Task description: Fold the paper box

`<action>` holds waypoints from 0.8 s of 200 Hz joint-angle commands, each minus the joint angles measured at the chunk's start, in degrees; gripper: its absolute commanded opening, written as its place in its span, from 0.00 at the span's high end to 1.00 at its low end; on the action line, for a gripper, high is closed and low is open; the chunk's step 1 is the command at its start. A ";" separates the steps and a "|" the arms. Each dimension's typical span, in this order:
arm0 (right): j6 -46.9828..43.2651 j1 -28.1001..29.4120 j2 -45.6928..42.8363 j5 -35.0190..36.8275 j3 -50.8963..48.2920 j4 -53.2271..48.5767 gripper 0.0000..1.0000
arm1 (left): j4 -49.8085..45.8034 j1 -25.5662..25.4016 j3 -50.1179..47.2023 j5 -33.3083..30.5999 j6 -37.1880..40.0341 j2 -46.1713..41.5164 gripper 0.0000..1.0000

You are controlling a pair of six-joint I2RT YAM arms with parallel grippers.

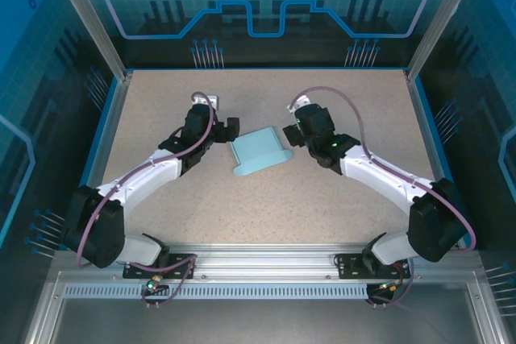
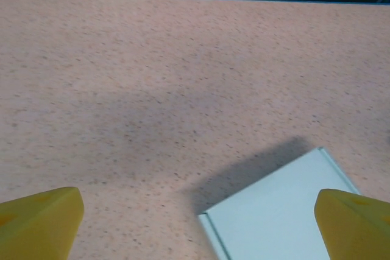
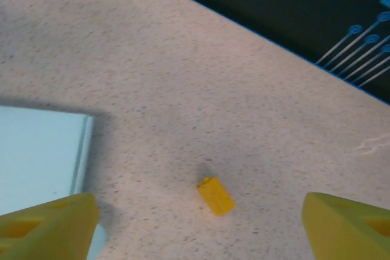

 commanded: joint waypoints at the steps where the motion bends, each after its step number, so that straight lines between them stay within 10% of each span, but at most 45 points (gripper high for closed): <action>1: 6.37 -3.33 -2.58 2.59 -1.42 -2.23 0.00 | 0.08 0.20 -1.39 -4.31 1.17 -0.68 0.01; 78: 21.10 -11.18 -3.94 -6.95 -5.55 -5.03 0.00 | 2.05 3.16 -0.50 0.38 -4.51 6.64 0.01; 160: 19.01 -7.73 1.30 -18.76 -5.63 -7.48 0.00 | -6.43 9.11 12.04 32.07 -3.14 22.77 0.01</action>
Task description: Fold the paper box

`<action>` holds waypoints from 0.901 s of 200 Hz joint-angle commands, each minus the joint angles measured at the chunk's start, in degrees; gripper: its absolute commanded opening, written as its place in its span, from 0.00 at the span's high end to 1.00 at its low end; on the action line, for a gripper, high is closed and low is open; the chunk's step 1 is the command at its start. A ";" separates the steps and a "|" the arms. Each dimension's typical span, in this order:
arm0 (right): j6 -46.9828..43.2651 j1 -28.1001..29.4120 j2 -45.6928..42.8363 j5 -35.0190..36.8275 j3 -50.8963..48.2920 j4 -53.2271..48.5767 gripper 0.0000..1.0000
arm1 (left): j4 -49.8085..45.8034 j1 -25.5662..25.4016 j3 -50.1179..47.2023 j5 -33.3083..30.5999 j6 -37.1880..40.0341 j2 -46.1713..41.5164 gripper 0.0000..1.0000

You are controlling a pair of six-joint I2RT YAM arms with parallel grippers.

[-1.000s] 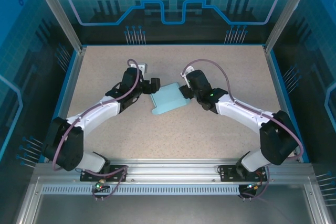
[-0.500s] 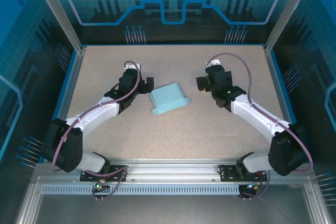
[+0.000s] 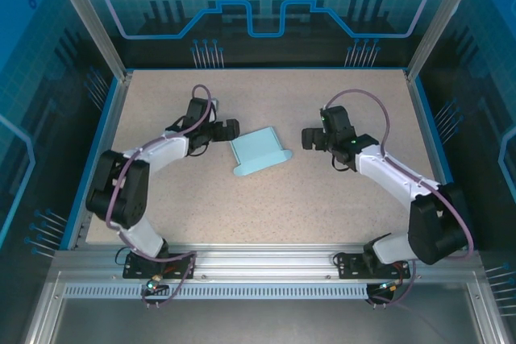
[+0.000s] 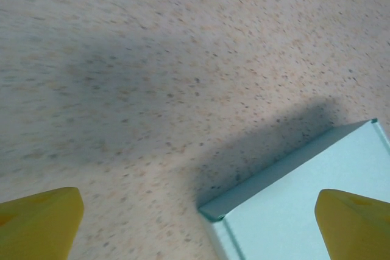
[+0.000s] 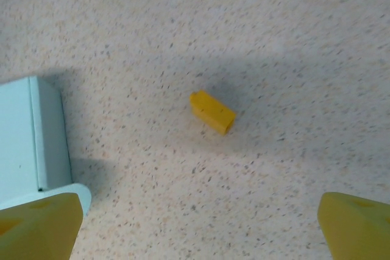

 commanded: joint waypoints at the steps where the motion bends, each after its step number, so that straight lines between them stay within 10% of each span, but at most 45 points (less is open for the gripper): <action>1: -1.24 3.33 1.44 -3.38 0.21 -1.24 0.00 | -3.74 0.24 4.23 11.14 0.96 4.04 0.01; 74: -6.67 9.74 4.64 -13.91 -0.38 0.58 0.00 | -8.26 0.07 12.07 21.58 4.12 12.85 0.06; 180: -5.50 -0.97 5.67 -31.23 -0.83 -8.06 0.08 | -2.92 -5.80 2.24 30.57 3.60 7.21 0.29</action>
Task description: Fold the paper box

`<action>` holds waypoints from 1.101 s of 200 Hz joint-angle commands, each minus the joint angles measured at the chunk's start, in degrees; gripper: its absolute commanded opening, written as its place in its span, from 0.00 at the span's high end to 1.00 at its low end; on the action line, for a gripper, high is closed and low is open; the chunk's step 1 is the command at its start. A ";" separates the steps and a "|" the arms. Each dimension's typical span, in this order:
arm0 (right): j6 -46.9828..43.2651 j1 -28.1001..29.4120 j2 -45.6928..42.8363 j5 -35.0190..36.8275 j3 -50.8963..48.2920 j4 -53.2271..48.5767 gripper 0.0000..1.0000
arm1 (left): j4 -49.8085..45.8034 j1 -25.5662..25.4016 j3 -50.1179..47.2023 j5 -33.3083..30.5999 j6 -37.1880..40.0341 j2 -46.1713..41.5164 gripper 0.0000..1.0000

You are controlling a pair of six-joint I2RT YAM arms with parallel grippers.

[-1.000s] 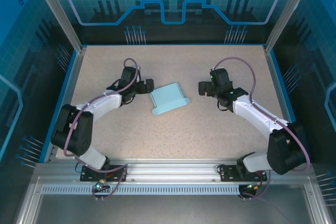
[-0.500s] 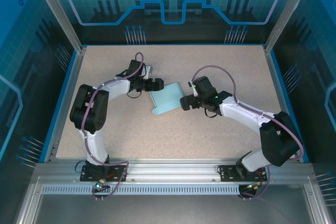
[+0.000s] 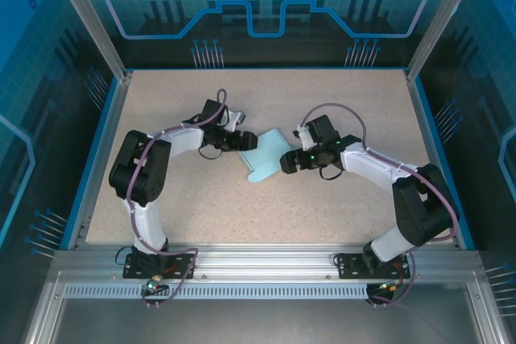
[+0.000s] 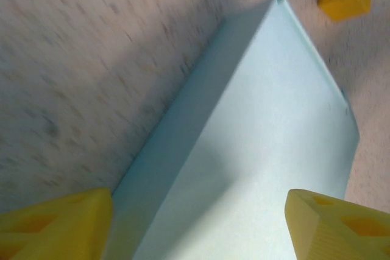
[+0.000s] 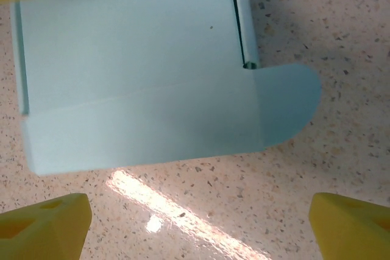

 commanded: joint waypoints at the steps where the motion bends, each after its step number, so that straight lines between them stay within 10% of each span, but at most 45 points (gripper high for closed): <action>1: 0.16 -3.08 -1.65 -5.16 -0.92 -3.46 0.08 | 1.57 -2.82 -2.65 3.10 0.37 -3.58 0.29; 220: 18.40 -10.85 8.42 -24.97 -11.37 25.78 0.57 | -1.60 -3.79 3.69 0.11 -2.18 4.34 0.63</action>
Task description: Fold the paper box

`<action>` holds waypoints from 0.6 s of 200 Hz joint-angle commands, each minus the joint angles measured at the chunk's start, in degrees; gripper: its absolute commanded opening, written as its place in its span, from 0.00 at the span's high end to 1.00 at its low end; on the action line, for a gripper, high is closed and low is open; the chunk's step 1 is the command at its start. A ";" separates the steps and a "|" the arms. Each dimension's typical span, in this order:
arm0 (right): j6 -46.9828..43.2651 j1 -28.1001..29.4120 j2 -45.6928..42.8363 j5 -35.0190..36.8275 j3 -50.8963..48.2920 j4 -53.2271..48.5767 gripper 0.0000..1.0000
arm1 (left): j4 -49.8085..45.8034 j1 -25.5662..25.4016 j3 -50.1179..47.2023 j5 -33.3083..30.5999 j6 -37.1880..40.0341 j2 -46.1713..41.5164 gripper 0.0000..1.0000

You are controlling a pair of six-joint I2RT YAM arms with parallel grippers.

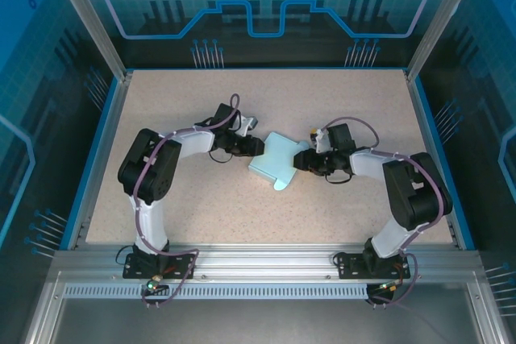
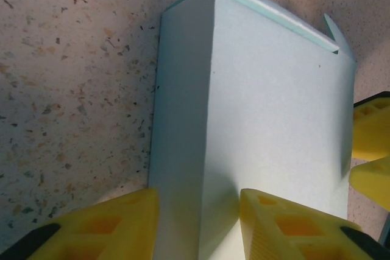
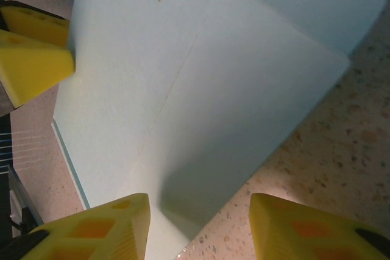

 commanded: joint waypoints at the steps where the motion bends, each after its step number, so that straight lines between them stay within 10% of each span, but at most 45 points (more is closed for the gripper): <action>1: 1.91 -0.74 1.75 -3.23 -0.77 4.52 0.57 | -2.98 0.01 1.06 -0.81 -0.37 0.95 0.64; 120: 15.72 -0.35 2.09 -10.20 -2.82 24.93 0.82 | 0.39 3.54 -3.83 3.85 -4.40 2.53 0.71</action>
